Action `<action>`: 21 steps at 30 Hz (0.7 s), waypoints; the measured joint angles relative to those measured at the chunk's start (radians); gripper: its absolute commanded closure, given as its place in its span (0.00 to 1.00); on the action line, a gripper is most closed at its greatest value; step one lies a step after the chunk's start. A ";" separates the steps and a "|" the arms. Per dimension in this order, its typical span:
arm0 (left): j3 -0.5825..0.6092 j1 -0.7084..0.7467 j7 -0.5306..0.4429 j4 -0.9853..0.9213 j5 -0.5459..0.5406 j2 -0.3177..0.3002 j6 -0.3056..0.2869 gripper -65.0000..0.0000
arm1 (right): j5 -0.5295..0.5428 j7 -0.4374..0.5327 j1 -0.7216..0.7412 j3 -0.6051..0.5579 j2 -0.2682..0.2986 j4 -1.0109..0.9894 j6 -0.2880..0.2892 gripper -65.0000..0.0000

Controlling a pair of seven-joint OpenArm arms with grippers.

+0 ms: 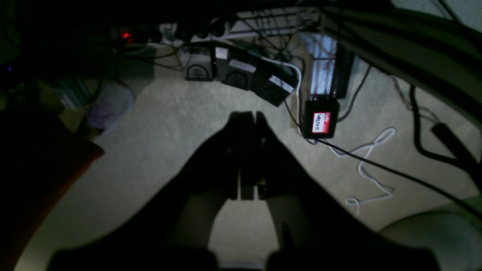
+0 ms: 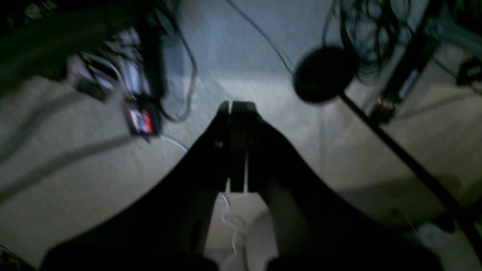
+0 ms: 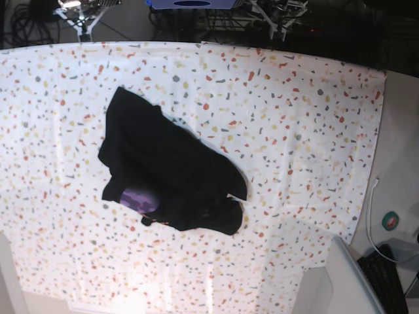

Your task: Layout the t-shirt on the table in an organized manner, then fold the t-shirt properly

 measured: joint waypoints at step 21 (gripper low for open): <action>-0.035 0.771 0.031 1.105 -0.045 -0.121 -0.002 1.00 | 0.134 -0.382 -0.672 0.281 0.022 1.074 0.092 1.00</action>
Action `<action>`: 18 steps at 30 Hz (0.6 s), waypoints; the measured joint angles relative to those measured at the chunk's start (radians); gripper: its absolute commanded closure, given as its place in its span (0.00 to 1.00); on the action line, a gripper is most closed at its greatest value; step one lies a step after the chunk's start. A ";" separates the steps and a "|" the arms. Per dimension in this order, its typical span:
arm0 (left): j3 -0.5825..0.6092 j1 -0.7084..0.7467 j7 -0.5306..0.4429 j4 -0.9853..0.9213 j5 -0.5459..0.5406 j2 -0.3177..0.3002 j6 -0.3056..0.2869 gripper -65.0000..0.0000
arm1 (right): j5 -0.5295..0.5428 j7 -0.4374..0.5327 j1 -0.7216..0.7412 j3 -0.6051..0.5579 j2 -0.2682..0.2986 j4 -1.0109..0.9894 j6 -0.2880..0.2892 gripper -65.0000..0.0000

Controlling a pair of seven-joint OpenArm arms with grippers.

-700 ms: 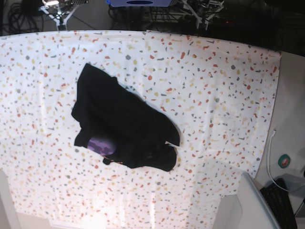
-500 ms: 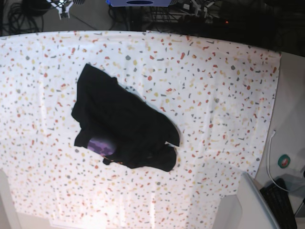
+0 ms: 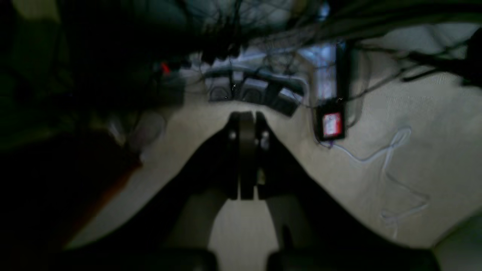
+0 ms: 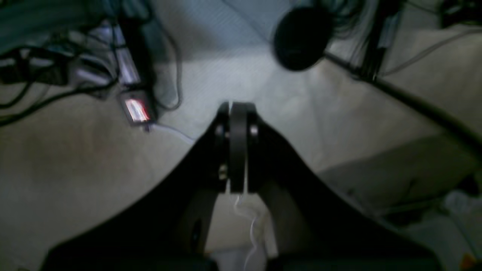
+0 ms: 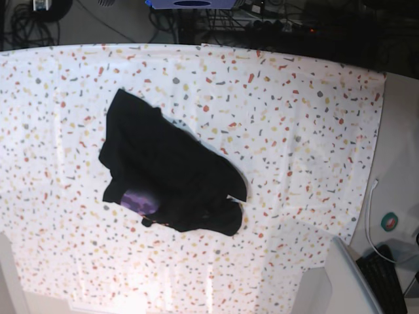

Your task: Layout the t-shirt on the table in an organized manner, then fold the t-shirt properly

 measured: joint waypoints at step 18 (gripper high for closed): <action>-0.211 0.026 0.002 0.595 -0.366 -0.124 -0.020 1.00 | -0.007 -0.237 0.209 0.027 -0.050 0.680 0.006 1.00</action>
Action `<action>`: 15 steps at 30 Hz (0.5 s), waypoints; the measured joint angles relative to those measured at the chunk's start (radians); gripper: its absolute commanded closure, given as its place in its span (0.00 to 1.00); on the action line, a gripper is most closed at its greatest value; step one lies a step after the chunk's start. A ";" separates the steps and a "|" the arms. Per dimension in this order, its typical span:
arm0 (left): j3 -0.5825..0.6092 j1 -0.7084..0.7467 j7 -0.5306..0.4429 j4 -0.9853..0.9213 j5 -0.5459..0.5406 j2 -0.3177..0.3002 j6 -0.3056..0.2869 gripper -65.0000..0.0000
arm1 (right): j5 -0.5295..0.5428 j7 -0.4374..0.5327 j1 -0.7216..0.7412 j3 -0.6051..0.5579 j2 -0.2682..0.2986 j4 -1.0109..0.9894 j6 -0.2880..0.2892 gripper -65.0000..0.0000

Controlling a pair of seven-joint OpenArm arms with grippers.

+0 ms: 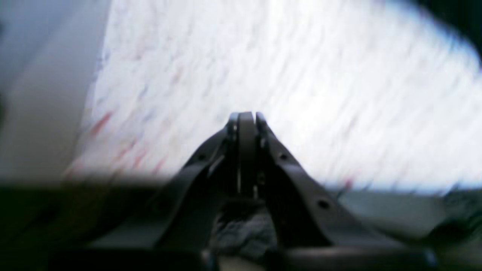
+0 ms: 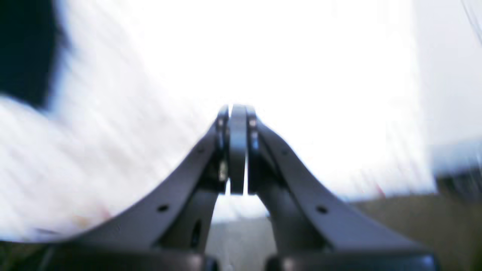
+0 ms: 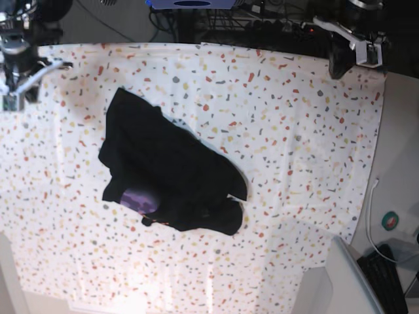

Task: Layout the t-shirt on the table in an organized manner, then fold the t-shirt properly
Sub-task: 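Lower both grippers onto the black t-shirt and grasp its fabric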

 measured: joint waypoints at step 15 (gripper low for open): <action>-0.195 -0.454 0.555 -0.202 -0.264 0.007 0.028 0.55 | -0.492 -0.112 0.602 -0.864 -0.133 -0.429 -0.003 0.20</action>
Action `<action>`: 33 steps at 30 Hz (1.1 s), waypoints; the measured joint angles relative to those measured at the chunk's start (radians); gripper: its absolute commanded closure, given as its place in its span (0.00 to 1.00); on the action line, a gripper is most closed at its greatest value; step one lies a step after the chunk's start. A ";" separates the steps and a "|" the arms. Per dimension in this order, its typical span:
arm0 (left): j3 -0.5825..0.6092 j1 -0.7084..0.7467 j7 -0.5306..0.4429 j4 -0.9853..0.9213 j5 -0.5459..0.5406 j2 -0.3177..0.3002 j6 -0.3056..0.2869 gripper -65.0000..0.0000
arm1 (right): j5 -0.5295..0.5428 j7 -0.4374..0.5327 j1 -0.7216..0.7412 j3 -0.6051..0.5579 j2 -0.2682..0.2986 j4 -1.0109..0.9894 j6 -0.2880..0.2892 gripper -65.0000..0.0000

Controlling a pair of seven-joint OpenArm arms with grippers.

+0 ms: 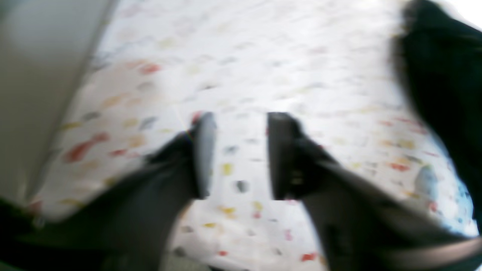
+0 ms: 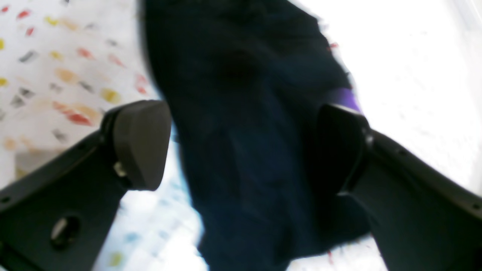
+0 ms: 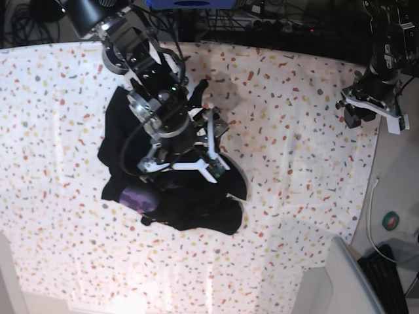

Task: Layout the t-shirt on the table in an organized manner, then fold the t-shirt properly
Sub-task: 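Lower both grippers onto the black t-shirt and grasp its fabric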

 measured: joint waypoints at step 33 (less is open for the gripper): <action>0.350 -0.293 -0.003 -0.249 0.012 0.054 -0.103 1.00 | 0.076 -0.121 -0.024 0.110 0.089 0.234 -0.053 1.00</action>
